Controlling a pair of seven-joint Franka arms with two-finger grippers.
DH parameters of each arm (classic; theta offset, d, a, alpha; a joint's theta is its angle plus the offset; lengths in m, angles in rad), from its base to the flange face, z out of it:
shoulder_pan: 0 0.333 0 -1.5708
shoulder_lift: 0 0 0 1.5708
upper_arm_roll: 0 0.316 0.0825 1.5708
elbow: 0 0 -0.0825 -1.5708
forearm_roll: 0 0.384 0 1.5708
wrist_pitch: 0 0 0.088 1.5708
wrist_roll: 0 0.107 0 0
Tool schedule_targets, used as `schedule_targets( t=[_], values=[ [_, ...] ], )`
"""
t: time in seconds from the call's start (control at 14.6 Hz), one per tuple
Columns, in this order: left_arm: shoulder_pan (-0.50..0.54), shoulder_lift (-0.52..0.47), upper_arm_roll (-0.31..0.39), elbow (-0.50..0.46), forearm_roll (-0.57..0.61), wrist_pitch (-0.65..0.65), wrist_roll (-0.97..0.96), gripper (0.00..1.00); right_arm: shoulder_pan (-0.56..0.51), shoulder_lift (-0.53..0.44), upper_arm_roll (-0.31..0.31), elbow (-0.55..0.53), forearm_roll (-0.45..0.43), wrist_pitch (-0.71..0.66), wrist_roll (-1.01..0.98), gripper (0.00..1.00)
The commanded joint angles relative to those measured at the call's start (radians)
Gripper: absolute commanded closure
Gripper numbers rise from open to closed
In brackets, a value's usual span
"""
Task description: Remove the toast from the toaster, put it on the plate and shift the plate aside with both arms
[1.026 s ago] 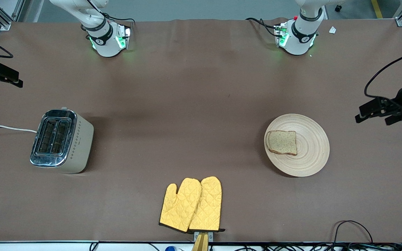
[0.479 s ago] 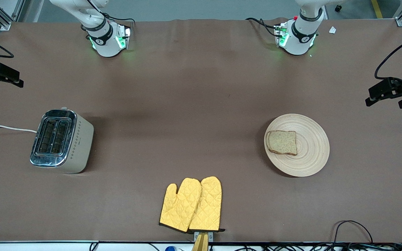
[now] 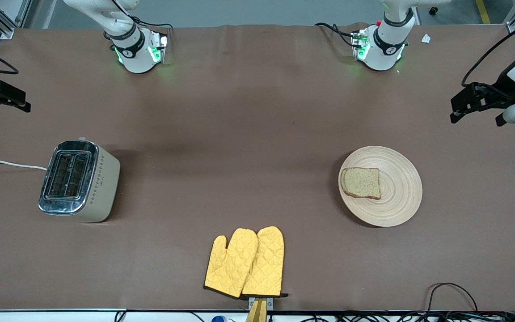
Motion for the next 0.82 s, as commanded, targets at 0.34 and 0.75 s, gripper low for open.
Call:
schedule_targets(
  t=[0.34,0.75],
  values=[
    [-0.024,-0.088,0.048,-0.165,0.009,0.128,0.014,0.00,0.001,-0.026,0.003,-0.013,0.000,-0.007,0.003,0.00],
    [-0.020,-0.073,0.037,-0.157,0.007,0.124,0.016,0.00,0.000,-0.026,0.002,-0.013,0.000,-0.012,0.001,0.00]
  ],
)
